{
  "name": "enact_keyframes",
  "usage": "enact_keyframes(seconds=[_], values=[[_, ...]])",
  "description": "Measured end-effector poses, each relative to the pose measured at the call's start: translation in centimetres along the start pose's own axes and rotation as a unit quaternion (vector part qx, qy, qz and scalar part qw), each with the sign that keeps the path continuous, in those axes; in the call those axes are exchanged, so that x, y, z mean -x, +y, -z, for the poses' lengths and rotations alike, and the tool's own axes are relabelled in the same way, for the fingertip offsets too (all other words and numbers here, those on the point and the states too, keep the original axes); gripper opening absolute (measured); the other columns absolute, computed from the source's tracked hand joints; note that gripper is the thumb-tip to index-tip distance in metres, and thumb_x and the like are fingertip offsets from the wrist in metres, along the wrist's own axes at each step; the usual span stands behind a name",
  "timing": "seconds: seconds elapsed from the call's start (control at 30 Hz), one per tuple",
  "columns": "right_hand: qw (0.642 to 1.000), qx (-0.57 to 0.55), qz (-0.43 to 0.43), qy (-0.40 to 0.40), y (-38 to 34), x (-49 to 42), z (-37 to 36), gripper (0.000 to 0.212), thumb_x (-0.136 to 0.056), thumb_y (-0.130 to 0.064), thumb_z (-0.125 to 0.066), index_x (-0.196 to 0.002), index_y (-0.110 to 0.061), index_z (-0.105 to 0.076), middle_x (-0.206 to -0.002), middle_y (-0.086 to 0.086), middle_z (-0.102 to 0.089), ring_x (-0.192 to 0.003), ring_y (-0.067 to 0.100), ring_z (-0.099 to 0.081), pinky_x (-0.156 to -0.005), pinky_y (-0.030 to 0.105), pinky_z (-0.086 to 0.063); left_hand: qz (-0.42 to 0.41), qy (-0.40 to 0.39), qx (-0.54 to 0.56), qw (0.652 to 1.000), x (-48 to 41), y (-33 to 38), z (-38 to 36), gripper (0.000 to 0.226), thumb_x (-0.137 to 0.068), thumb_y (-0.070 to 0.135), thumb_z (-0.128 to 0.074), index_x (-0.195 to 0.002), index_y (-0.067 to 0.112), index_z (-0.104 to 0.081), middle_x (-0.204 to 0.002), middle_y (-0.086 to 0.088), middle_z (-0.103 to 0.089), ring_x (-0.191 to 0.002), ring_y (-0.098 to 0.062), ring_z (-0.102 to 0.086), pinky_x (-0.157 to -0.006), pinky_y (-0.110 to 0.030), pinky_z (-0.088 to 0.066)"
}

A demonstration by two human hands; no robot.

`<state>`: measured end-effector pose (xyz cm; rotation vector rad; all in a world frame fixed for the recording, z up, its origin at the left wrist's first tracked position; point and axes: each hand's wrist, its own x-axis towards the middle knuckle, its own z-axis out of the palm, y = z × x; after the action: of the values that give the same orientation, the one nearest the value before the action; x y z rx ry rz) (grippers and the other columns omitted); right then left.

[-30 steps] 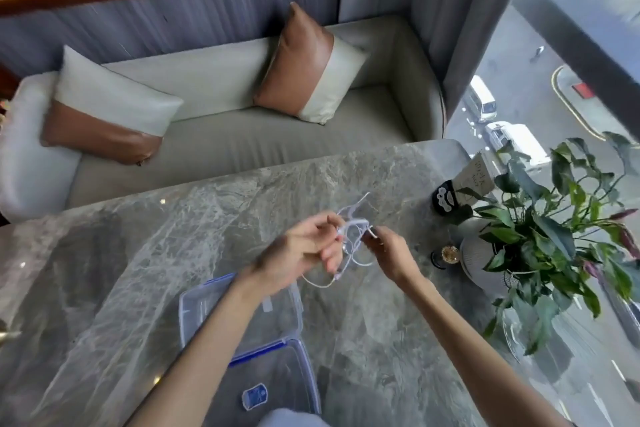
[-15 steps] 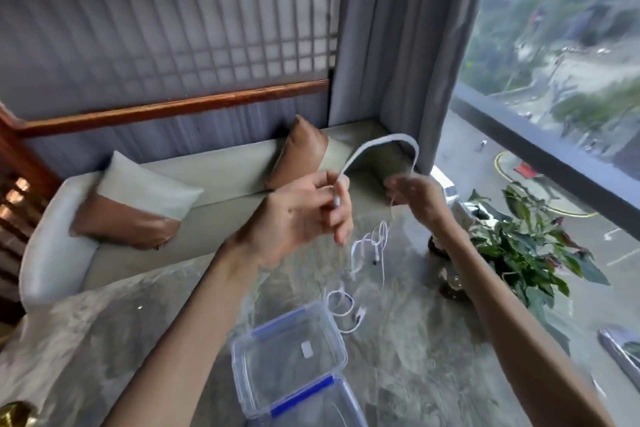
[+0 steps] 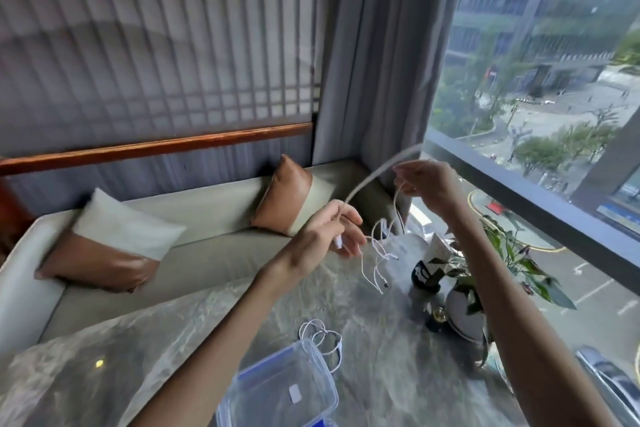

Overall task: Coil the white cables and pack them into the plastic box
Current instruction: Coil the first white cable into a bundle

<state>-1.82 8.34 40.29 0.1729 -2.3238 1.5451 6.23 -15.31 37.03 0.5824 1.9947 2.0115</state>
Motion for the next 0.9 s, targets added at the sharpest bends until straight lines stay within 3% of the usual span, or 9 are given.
enact_keyframes(seconds=[0.07,0.17,0.23,0.3,0.37,0.53,0.7,0.8,0.9], values=[[1.000,0.009,-0.009,-0.006,-0.5,0.0,-0.1,0.021,-0.095,-0.004,-0.061,-0.110,0.007,-0.070,-0.096,0.033,-0.072,-0.052,0.001,-0.064,-0.057,0.016,-0.057,-0.003,0.050,-0.087,0.995,-2.2,-1.3,-1.1,0.036,-0.078,0.015,-0.042,-0.111,0.019,-0.055,-0.111,-0.004,-0.064,-0.098,-0.011,-0.058,-0.082,-0.022,-0.049],[0.997,-0.076,-0.007,-0.021,-1.1,0.2,0.1,0.025,-0.093,-0.008,-0.064,-0.112,0.007,-0.070,-0.098,0.035,-0.070,-0.071,0.019,-0.069,-0.065,0.028,-0.062,-0.012,0.058,-0.203,0.977,-6.0,-3.8,-3.1,0.058,-0.091,0.025,-0.061,-0.143,0.018,-0.038,-0.149,-0.005,-0.040,-0.135,-0.016,-0.038,-0.112,-0.039,-0.037],[0.995,-0.094,-0.006,-0.031,-1.2,0.2,0.3,0.024,-0.094,-0.013,-0.064,-0.112,0.002,-0.071,-0.096,0.030,-0.071,-0.076,0.023,-0.070,-0.073,0.036,-0.063,0.012,0.065,-0.249,0.966,-8.4,-6.0,-5.0,0.062,-0.087,0.030,-0.069,-0.142,0.020,-0.042,-0.146,-0.004,-0.046,-0.133,-0.019,-0.044,-0.111,-0.040,-0.038],[0.995,-0.100,0.006,-0.021,-1.5,0.0,0.9,0.019,-0.095,-0.015,-0.064,-0.109,-0.005,-0.073,-0.090,0.020,-0.073,-0.073,0.017,-0.071,-0.073,0.037,-0.061,0.029,0.098,-0.312,0.945,-10.1,-8.7,-7.1,0.039,-0.086,0.034,-0.067,-0.122,0.021,-0.058,-0.126,-0.001,-0.063,-0.117,-0.022,-0.058,-0.099,-0.038,-0.046],[0.990,-0.135,0.029,-0.012,-1.9,-0.3,2.3,0.019,-0.092,-0.011,-0.065,-0.110,-0.007,-0.072,-0.088,0.016,-0.072,-0.074,0.015,-0.072,-0.074,0.035,-0.059,0.047,0.121,-0.304,0.944,-10.9,-11.6,-8.9,0.019,-0.092,0.033,-0.059,-0.101,0.016,-0.060,-0.105,-0.005,-0.068,-0.101,-0.028,-0.063,-0.086,-0.036,-0.048],[0.978,-0.153,0.090,0.107,-1.9,-1.6,6.9,0.029,-0.092,0.006,-0.060,-0.111,-0.012,-0.072,-0.100,0.027,-0.072,-0.091,0.028,-0.071,-0.081,0.035,-0.061,0.116,0.089,-0.273,0.951,-11.4,-17.5,-11.8,0.027,-0.100,0.029,-0.042,-0.082,0.013,-0.054,-0.094,-0.018,-0.070,-0.093,-0.038,-0.063,-0.084,-0.042,-0.048],[0.992,-0.024,0.089,0.092,0.7,-2.4,9.5,0.023,-0.094,-0.007,-0.063,-0.109,-0.022,-0.073,-0.089,0.001,-0.074,-0.080,0.017,-0.070,-0.068,0.031,-0.060,0.083,0.099,-0.260,0.957,-12.3,-17.2,-11.1,0.023,-0.100,0.011,-0.043,-0.117,0.010,-0.059,-0.110,-0.007,-0.072,-0.103,-0.022,-0.064,-0.090,-0.032,-0.048],[0.995,0.082,0.018,0.045,2.8,-3.2,10.5,0.018,-0.093,-0.013,-0.065,-0.107,-0.017,-0.077,-0.088,0.008,-0.076,-0.072,0.019,-0.066,-0.072,0.044,-0.061,0.065,0.125,-0.263,0.955,-12.8,-15.7,-9.5,0.032,-0.096,0.000,-0.041,-0.126,0.008,-0.049,-0.097,-0.007,-0.067,-0.095,-0.025,-0.064,-0.088,-0.033,-0.047],[0.984,0.175,-0.036,0.009,3.6,-3.8,11.1,0.017,-0.092,-0.021,-0.068,-0.104,-0.015,-0.079,-0.086,0.013,-0.077,-0.063,0.018,-0.065,-0.076,0.051,-0.061,0.126,0.137,-0.319,0.929,-13.4,-13.0,-8.0,0.056,-0.089,0.000,-0.043,-0.142,0.009,-0.032,-0.128,-0.018,-0.055,-0.124,-0.036,-0.051,-0.104,-0.039,-0.040]])
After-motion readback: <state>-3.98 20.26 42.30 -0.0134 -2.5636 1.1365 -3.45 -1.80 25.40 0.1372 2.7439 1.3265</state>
